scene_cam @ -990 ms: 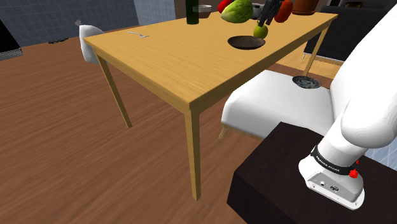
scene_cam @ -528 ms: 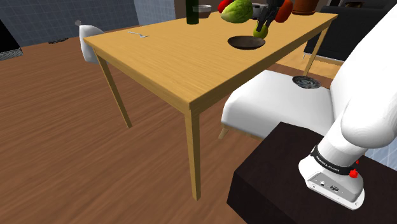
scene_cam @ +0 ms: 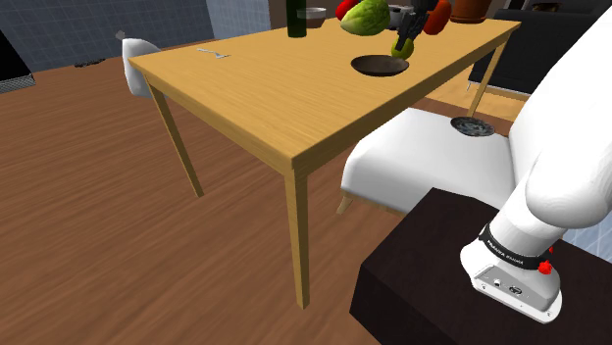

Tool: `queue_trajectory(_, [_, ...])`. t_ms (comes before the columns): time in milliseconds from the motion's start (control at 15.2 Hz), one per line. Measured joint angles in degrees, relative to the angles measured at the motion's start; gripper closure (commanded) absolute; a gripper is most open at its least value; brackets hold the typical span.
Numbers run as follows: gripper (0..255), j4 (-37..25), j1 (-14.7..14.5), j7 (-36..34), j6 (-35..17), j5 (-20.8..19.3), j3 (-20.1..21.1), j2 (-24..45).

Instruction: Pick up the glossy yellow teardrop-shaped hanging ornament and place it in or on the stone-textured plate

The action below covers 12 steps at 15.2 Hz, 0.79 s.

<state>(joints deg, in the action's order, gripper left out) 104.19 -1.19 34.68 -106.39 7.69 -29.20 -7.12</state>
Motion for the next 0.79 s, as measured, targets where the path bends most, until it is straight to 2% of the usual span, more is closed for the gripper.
queue_trajectory(396, [255, 0.0, 0.0, 0.0, 0.0, 0.0, 0.0, 0.0])
queue_trajectory(792, [255, -4.3, 0.0, -0.4, 3.8, 0.1, -0.1, 0.5])
